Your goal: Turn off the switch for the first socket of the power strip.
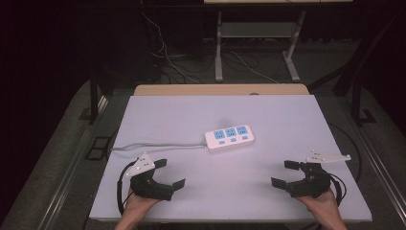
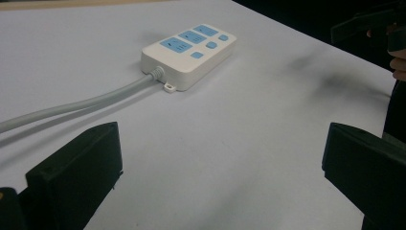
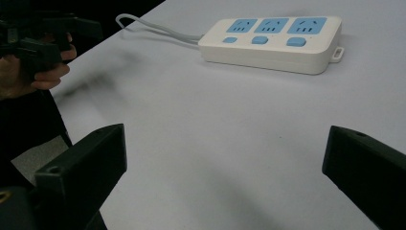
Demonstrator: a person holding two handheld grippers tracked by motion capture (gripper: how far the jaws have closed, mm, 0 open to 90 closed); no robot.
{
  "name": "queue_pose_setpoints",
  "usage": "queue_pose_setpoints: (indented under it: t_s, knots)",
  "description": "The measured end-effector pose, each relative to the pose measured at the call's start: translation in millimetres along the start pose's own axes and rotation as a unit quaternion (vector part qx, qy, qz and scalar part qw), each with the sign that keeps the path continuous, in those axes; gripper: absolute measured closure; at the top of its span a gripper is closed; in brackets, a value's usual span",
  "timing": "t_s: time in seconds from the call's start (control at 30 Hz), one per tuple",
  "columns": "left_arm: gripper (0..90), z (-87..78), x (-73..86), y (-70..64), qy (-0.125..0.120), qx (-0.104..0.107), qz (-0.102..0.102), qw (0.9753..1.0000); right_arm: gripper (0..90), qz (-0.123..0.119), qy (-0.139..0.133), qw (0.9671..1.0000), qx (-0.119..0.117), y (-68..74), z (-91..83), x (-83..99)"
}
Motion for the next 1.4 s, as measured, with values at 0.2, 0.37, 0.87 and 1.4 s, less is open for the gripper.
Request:
queue_pose_setpoints:
  t_s: [0.2,0.37,0.87,1.4]
  knots:
    - [0.0,0.3,0.7,-0.8,0.003,0.002,0.002,1.0,1.1,0.001,0.007,1.0,-0.005,1.7,1.8,2.0]
    - [0.0,0.7,1.7,-1.4,0.008,0.004,0.004,1.0,1.1,0.0,0.008,0.9999,-0.006,1.5,2.7,2.8]
    - [0.0,1.9,4.2,-5.2,0.029,0.013,0.016,0.9994,1.1,0.002,0.018,0.9998,-0.007,1.5,4.2,5.9]
    - [0.0,5.7,4.4,-16.2,0.068,0.038,0.028,0.9966,1.1,-0.002,0.023,0.9997,-0.007,2.4,5.3,7.1]
Point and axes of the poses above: each handheld gripper's, and its own axes: z roughly forward along the jaws, x roughly out of its underside, y roughly to its left, the point moved 9 cm from there along z, roughly forward along the jaws, and after that the axes turned 6 degrees about -z, right-handed, at the moved point
